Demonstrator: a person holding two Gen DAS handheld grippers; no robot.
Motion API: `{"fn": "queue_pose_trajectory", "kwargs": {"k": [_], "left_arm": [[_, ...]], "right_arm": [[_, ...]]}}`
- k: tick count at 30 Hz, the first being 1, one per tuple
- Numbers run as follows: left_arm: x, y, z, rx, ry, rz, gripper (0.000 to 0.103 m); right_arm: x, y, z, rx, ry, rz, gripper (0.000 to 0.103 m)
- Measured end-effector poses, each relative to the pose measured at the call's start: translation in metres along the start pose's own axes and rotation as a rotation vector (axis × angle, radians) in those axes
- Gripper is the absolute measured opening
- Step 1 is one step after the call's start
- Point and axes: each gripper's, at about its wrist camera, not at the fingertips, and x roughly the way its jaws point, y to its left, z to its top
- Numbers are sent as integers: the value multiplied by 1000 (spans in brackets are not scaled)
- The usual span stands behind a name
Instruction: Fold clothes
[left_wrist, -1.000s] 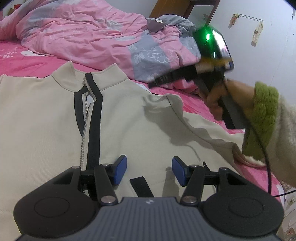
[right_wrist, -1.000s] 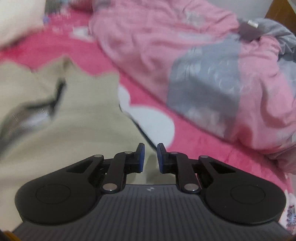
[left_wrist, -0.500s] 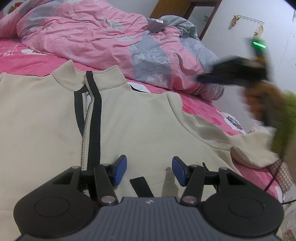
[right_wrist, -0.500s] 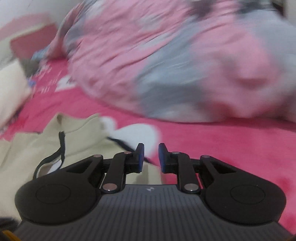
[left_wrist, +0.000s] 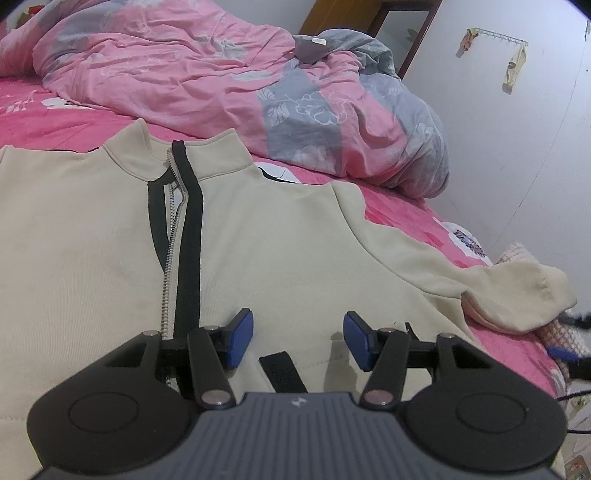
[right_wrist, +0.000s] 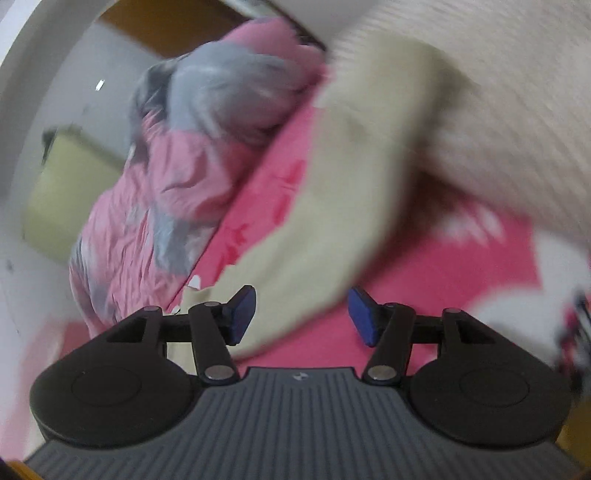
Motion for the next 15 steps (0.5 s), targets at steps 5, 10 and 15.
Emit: {"fn": "queue_pose_trajectory", "kwargs": {"k": [5,10,15], "left_arm": [[1,-3,1,16,6,14,56],[2,-7,1,36,9,30,56],[3,-11,0,55,12,46,56]], "right_arm": [[-12,-5,-36,-90,10,31,55],[-40,52,-57,-406,43,133,54],[-126,90,-58,-576,-89,366,54]]}}
